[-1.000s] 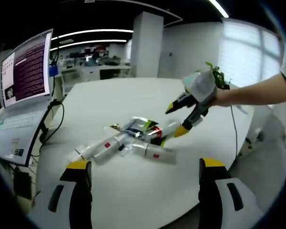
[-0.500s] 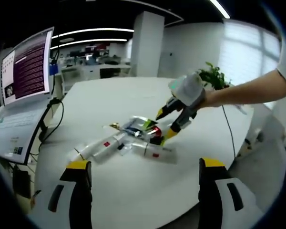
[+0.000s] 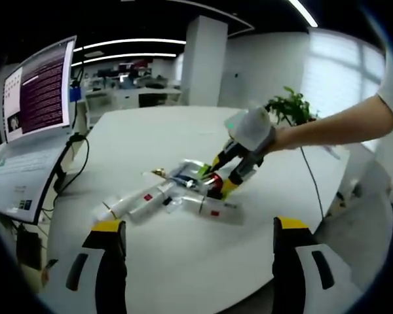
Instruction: Arrange the skincare products in the storage area until every visible bottle or jar stands upright without overlapping.
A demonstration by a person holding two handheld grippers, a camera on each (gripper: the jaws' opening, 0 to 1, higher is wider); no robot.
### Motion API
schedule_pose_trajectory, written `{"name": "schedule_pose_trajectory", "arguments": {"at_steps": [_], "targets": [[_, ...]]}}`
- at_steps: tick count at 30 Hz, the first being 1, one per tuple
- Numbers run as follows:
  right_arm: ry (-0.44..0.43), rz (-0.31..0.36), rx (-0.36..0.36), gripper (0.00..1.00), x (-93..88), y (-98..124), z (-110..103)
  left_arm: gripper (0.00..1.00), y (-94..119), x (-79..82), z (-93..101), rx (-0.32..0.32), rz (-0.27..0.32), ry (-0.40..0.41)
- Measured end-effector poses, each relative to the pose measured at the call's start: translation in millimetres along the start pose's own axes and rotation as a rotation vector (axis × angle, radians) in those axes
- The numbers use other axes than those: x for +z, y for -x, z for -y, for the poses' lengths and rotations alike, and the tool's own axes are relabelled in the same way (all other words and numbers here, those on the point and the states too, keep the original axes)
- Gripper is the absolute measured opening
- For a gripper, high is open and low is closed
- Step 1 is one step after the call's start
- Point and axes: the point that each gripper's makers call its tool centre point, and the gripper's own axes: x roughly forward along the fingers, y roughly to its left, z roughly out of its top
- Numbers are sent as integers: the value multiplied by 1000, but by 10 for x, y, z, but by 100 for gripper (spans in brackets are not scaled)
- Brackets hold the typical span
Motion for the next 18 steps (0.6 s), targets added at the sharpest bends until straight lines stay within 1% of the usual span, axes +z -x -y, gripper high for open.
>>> {"name": "schedule_pose_trajectory", "arguments": {"at_steps": [2, 10, 14, 17, 18], "targets": [[6, -7, 9, 36, -15, -21, -6, 86, 3, 1, -9, 4, -1, -2], [4, -3, 32, 35, -9, -53, -9, 86, 6, 0, -29, 12, -2, 4], [52, 2, 48, 33, -6, -68, -12, 86, -3, -21, -24, 10, -13, 3], [60, -1, 55, 33, -12, -78, -12, 85, -4, -19, -24, 10, -15, 0], [83, 2, 64, 32, -9, -80, -21, 85, -5, -21, -28, 11, -15, 1]]}}
